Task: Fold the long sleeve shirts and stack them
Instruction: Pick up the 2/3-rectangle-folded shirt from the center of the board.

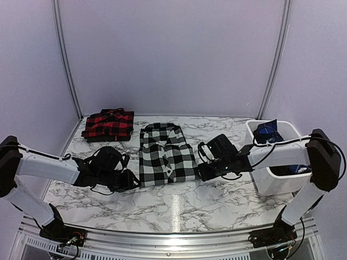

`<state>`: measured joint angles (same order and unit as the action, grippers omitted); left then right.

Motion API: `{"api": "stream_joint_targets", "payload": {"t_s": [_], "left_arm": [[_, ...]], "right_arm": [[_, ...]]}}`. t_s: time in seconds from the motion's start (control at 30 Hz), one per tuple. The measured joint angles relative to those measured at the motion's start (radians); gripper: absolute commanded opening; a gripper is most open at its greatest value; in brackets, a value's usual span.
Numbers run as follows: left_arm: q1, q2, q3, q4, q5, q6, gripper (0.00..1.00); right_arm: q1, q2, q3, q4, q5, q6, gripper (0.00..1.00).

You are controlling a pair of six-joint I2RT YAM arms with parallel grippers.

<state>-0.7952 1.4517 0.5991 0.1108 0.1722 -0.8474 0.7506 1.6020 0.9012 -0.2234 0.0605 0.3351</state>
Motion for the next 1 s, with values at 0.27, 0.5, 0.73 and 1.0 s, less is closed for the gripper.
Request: {"api": "stream_joint_targets", "payload": {"t_s": [0.27,0.5,0.73,1.0], "left_arm": [[-0.046,0.006,0.005,-0.019,-0.129,0.092,0.31],[-0.067,0.055,0.024,-0.031,-0.192,0.146,0.31],[-0.087,0.095,0.049,-0.036,-0.218,0.197,0.31],[-0.114,0.152,0.096,-0.045,-0.240,0.245,0.29]], "right_arm": [[0.058,-0.005,-0.119,0.082,0.005,-0.031,0.44],[0.064,0.018,-0.132,0.130,0.018,-0.077,0.43],[0.065,0.070,-0.115,0.144,0.039,-0.126,0.38],[0.065,0.093,-0.095,0.151,0.049,-0.161,0.34]]}}
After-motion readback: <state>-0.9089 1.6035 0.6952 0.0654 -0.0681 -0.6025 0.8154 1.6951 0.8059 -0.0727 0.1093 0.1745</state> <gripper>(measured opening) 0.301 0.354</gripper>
